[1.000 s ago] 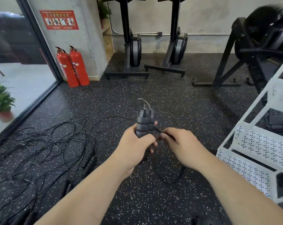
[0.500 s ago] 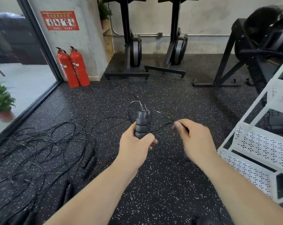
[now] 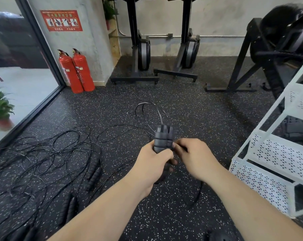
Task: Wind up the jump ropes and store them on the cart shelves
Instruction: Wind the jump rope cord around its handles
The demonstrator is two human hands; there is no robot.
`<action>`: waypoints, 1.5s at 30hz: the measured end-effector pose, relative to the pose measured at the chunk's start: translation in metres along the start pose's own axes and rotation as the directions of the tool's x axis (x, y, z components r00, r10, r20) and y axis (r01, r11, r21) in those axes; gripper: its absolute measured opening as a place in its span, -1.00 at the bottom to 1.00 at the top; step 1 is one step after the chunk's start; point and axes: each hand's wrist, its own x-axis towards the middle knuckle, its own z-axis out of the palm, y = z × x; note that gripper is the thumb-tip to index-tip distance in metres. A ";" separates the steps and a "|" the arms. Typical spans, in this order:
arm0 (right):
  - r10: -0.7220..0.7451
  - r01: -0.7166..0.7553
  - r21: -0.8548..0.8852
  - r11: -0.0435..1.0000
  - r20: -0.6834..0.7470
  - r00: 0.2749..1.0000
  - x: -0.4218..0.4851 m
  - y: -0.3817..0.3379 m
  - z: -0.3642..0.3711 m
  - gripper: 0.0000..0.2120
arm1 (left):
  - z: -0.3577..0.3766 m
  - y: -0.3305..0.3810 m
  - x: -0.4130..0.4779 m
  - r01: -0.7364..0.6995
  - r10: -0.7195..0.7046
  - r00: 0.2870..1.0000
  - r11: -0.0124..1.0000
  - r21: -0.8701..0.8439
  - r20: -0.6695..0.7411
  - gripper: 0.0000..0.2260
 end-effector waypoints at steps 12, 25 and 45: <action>0.001 -0.001 -0.002 1.000 -0.126 0.992 -0.002 0.008 -0.043 -0.78 | -0.022 0.013 0.009 -0.080 0.087 0.991 0.994 0.072 -0.101 -0.80; -0.013 0.017 -0.057 0.998 0.077 0.997 0.000 0.021 -0.050 -0.77 | -0.031 0.012 0.021 -0.034 0.029 0.989 0.999 -0.037 -0.143 -0.70; -0.014 0.017 -0.048 0.999 0.066 0.998 0.002 0.027 -0.054 -0.78 | -0.039 0.017 0.028 -0.077 0.033 0.990 0.942 -0.327 -0.138 -0.68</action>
